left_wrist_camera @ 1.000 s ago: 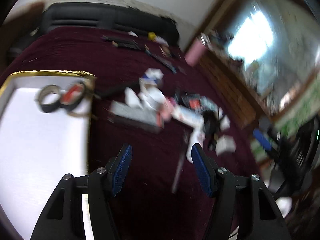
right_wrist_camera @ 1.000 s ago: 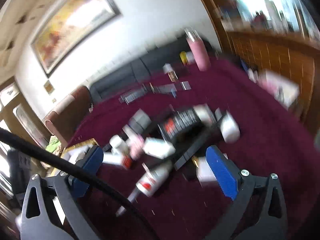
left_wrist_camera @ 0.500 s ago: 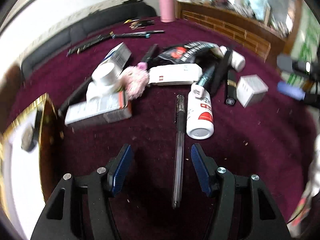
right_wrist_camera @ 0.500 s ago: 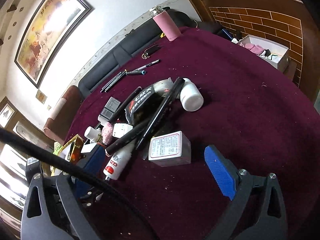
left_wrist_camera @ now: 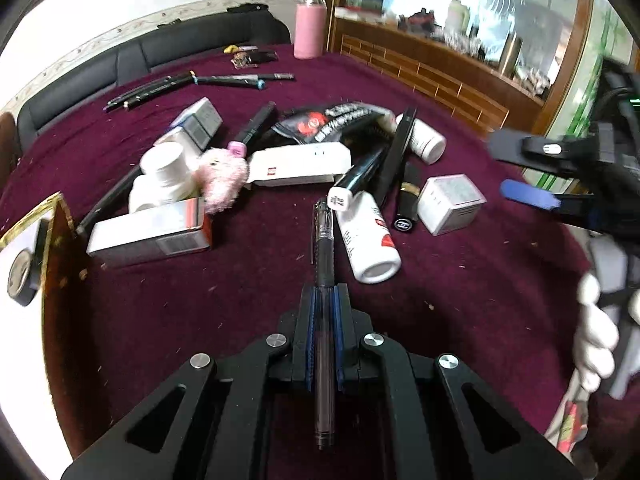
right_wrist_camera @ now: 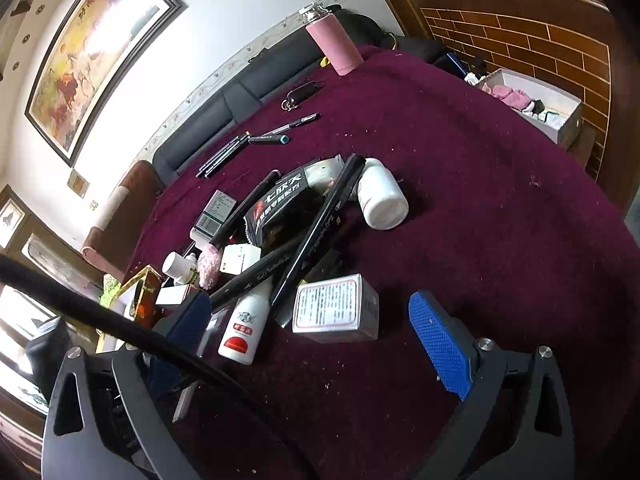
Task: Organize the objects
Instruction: 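Grasp the clear blue ballpoint pen with the left gripper, then carry the pen to the tray with the left gripper while the right grasps a black marker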
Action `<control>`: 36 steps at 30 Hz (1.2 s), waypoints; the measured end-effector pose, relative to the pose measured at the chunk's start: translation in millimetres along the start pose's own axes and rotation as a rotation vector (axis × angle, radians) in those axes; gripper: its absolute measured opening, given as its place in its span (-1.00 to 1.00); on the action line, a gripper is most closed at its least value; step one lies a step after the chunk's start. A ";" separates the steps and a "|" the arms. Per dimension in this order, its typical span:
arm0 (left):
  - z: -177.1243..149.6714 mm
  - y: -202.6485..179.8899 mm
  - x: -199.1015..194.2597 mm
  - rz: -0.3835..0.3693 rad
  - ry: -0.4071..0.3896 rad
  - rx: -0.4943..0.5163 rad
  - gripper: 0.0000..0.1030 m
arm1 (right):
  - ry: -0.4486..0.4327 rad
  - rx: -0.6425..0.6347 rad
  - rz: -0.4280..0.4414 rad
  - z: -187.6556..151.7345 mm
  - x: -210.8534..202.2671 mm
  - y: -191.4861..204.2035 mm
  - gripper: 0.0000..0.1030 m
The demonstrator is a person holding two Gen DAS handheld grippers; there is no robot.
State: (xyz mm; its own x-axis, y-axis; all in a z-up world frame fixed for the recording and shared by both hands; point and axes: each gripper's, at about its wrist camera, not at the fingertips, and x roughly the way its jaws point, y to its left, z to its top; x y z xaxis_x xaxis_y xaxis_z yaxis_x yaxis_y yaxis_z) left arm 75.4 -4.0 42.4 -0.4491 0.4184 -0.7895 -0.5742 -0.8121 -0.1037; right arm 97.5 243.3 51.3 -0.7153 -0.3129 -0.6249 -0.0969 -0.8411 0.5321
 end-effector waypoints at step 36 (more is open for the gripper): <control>-49.2 56.5 -68.8 -0.164 -0.158 -0.234 -0.88 | 0.069 0.015 -0.047 45.8 41.9 26.1 -0.75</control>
State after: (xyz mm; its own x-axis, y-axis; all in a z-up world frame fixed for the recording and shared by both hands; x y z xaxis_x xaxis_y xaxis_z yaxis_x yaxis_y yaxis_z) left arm 107.6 -98.7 61.1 -0.4747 0.5945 -0.6491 -0.4829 -0.7924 -0.3726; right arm 33.2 228.5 65.1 -0.6606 -0.3034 -0.6867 -0.1397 -0.8491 0.5094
